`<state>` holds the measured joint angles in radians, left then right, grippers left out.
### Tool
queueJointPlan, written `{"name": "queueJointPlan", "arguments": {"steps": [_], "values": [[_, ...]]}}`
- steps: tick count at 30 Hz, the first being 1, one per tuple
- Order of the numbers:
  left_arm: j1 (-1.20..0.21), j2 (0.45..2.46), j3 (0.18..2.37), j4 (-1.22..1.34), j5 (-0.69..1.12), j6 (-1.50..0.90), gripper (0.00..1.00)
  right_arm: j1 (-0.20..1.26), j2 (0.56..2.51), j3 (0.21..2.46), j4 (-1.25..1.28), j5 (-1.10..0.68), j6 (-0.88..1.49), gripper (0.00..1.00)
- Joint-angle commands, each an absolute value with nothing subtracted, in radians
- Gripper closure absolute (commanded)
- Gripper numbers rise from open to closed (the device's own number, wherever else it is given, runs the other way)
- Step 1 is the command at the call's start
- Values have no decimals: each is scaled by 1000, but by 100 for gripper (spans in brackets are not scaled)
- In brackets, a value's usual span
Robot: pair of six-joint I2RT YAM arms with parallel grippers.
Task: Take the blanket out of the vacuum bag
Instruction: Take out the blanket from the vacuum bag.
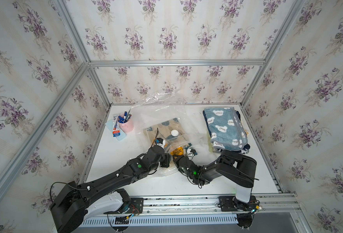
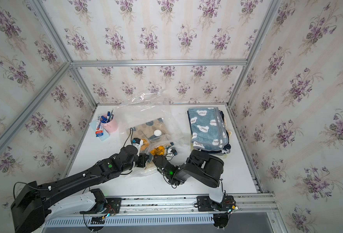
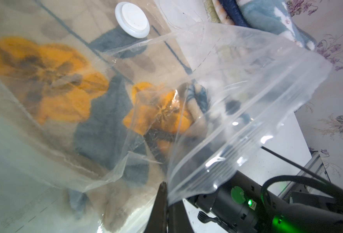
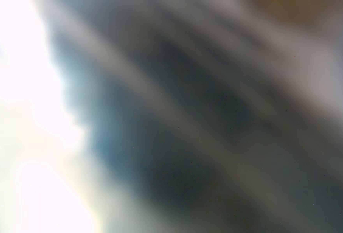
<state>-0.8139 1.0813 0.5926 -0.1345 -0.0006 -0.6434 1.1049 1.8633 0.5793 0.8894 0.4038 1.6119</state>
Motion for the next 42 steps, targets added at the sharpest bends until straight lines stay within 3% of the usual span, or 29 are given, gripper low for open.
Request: {"name": "queueJointPlan", "arguments": {"steps": [1, 12, 29, 42], "values": [[-814, 1073, 616, -143, -1, -617, 100, 1100, 1818, 586, 886, 415, 1560, 100], [-813, 1087, 713, -206, -44, -596, 100, 1091, 1706, 549, 935, 342, 1558, 100], [-815, 1217, 731, -95, -44, -642, 100, 1160, 1518, 281, 1053, 278, 1506, 100], [-824, 1275, 734, -50, -78, -648, 100, 1188, 1037, 207, 782, 281, 1348, 100]]}}
